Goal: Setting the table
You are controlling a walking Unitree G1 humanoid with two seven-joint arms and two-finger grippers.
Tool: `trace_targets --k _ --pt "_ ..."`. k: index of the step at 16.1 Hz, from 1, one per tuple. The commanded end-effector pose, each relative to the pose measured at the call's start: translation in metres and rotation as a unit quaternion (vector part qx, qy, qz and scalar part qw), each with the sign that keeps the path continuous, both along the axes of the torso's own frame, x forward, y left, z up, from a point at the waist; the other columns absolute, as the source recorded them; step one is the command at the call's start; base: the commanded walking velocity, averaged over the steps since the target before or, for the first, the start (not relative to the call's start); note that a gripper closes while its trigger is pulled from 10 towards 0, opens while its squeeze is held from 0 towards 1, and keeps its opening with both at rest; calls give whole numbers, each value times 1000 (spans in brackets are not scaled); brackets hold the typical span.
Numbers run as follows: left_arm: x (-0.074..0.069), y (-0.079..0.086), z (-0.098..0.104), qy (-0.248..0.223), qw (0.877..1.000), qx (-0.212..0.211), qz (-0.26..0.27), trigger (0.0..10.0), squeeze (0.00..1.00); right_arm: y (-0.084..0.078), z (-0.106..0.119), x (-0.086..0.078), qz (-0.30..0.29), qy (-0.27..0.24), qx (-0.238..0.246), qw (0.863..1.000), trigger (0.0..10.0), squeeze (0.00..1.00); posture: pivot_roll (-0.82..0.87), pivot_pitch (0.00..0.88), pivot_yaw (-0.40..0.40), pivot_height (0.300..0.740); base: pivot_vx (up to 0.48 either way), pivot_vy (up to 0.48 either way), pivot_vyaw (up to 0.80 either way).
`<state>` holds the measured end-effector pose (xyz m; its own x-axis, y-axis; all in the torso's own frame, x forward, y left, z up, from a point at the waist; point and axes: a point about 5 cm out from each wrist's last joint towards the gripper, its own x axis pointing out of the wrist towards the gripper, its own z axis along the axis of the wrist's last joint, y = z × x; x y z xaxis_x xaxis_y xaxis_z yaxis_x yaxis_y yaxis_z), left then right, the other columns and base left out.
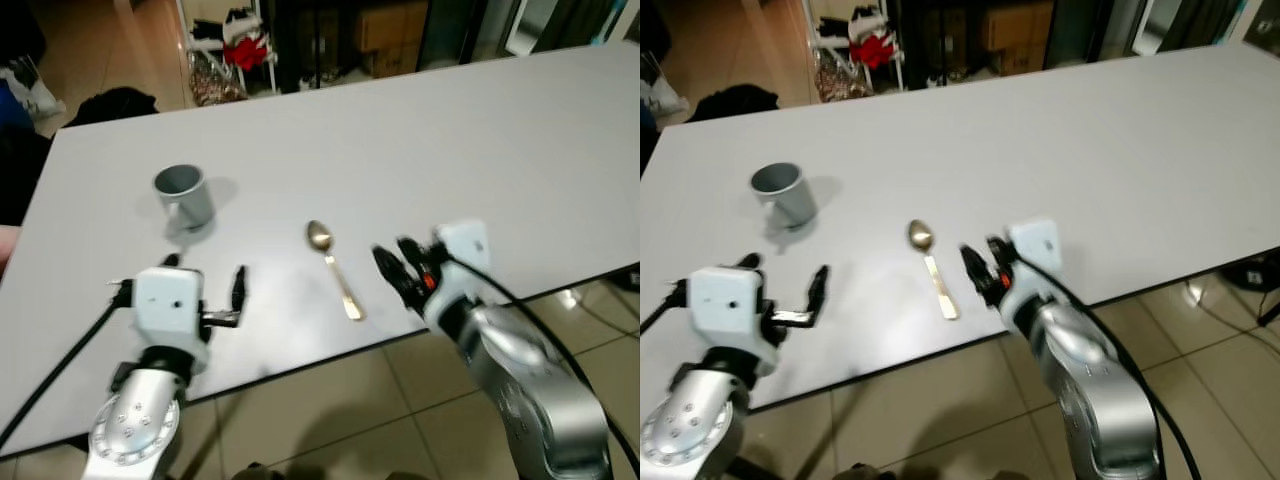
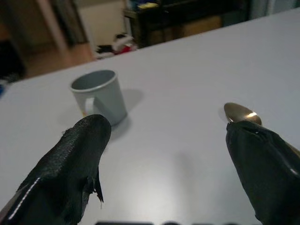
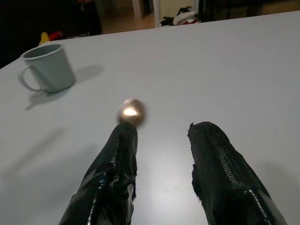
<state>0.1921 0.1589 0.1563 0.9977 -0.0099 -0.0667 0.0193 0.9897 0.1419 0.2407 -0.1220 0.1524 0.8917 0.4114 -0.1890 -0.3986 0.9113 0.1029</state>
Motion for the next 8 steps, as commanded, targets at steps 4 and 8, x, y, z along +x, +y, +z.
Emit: trace_targets --k 4,8 --pt "-5 14 -9 15 999 2 41 10000 0 -8 1 -5 2 -28 9 1000 10000 1000 -67 4 70 740 0 -480 0" --pt "-2 18 -7 11 999 17 44 10000 0 -10 7 0 1 -67 11 998 10000 1000 -51 7 60 740 0 -475 0"
